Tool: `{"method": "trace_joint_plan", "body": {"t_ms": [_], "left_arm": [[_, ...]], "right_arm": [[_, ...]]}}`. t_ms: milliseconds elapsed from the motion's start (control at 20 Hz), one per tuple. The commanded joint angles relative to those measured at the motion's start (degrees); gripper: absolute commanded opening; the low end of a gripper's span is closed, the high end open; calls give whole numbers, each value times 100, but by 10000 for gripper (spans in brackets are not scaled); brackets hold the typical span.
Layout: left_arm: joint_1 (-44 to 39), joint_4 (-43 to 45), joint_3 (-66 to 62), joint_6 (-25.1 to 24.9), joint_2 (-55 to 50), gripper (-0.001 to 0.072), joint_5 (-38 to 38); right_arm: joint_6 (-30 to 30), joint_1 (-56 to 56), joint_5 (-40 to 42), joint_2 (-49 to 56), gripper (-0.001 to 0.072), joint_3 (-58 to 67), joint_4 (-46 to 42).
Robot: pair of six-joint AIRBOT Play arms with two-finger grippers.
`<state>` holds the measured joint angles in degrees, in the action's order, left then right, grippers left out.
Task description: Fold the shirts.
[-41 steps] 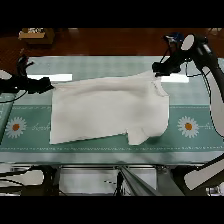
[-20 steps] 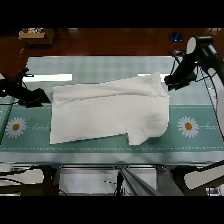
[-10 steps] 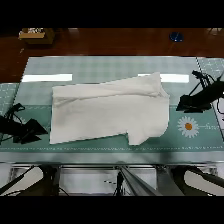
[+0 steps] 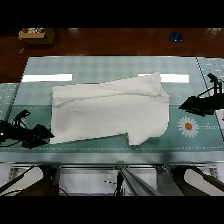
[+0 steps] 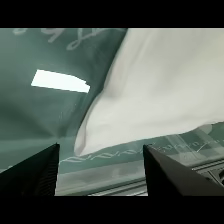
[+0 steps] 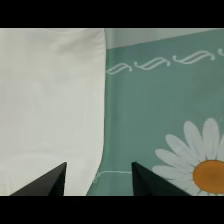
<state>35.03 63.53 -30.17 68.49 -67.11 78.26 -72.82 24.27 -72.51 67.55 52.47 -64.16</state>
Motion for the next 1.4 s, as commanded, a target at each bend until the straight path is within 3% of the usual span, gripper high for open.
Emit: {"method": "trace_joint_plan", "body": {"t_ms": [0,100,150,200,250,350,450,650,1000,1350], "left_arm": [[-446,-201,46,31,-396,607,-603],[-699,-409,44,192,-584,599,-979],[-778,-404,44,323,-647,412,-1126],[-791,-407,44,328,-667,155,-1172],[-785,-402,44,315,-664,82,-1169],[-778,-391,44,286,-664,20,-1095],[-778,-378,44,264,-660,20,-984],[-778,-380,44,42,-649,20,-826],[-778,-389,44,9,-643,20,-811],[-778,-402,42,-39,-645,20,-824]], "right_arm": [[57,55,114,-26,483,-33,125],[57,55,44,-26,483,-33,125],[57,57,0,-26,483,-33,122],[57,57,-50,-26,483,-33,125],[57,57,-87,-26,483,-33,109],[57,63,-136,-26,483,-35,-11],[52,166,-328,-26,483,-107,-284],[76,789,-546,-192,483,-1193,-33],[522,811,127,-1027,483,-2817,1609],[267,474,975,-1021,456,-2916,1626]]}}
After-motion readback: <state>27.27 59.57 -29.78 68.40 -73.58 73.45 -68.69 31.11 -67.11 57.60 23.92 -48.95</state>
